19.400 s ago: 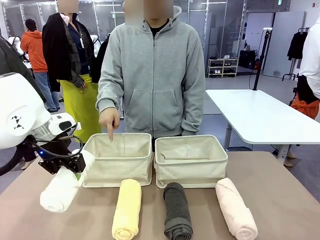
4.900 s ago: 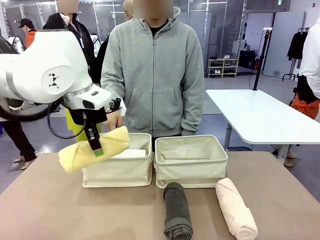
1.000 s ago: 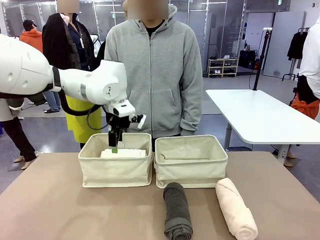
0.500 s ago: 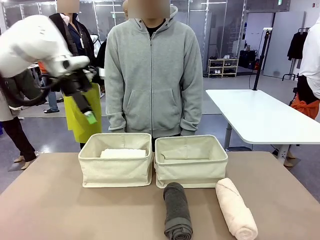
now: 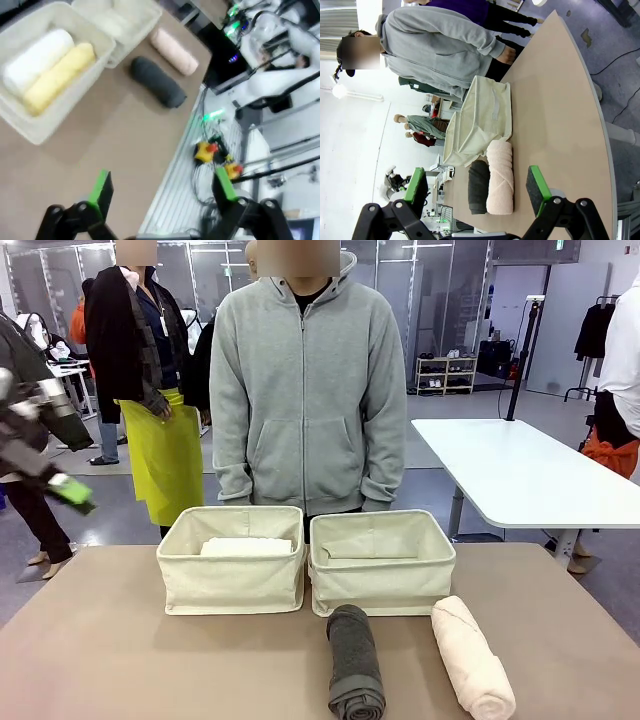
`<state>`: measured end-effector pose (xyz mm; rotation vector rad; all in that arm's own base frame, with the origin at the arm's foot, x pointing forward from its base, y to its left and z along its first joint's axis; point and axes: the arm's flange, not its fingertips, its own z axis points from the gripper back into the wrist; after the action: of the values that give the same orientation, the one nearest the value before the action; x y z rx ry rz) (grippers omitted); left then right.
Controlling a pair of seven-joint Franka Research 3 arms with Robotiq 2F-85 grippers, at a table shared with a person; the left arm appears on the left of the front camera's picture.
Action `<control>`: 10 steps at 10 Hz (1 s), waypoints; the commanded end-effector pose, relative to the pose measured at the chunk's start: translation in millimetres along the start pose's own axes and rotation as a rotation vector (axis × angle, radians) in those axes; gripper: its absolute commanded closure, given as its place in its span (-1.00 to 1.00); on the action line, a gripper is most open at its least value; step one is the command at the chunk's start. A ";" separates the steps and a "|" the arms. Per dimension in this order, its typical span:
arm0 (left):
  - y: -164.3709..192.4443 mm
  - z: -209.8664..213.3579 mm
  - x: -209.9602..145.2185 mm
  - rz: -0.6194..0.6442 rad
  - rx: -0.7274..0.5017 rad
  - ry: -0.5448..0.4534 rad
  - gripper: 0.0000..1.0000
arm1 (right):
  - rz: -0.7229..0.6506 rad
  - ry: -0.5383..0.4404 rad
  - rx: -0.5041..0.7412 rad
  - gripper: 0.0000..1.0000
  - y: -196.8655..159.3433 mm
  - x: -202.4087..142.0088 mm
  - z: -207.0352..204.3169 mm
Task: Divide the towels into two baskets.
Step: Pick up one hotel-folded towel from the bottom of the table and place it in the Fabric basket indicated by the person.
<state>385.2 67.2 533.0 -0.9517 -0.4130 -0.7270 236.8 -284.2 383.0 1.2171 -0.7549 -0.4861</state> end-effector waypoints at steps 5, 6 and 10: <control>49.5 65.1 -183.5 0.349 -0.236 -0.414 -1.00 | -0.005 -0.011 0.012 -1.00 3.8 -0.9 0.0; 53.3 66.2 -196.0 0.370 -0.226 -0.451 -1.00 | -0.005 -0.011 0.012 -1.00 3.8 -0.9 0.0; 52.0 67.5 -201.5 0.379 -0.221 -0.397 -1.00 | -0.005 -0.011 0.012 -1.00 3.8 -0.9 0.0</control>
<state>285.6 218.8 409.2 -1.3477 -0.4704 -0.2242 237.2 -283.9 383.1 1.2173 -0.7539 -0.4849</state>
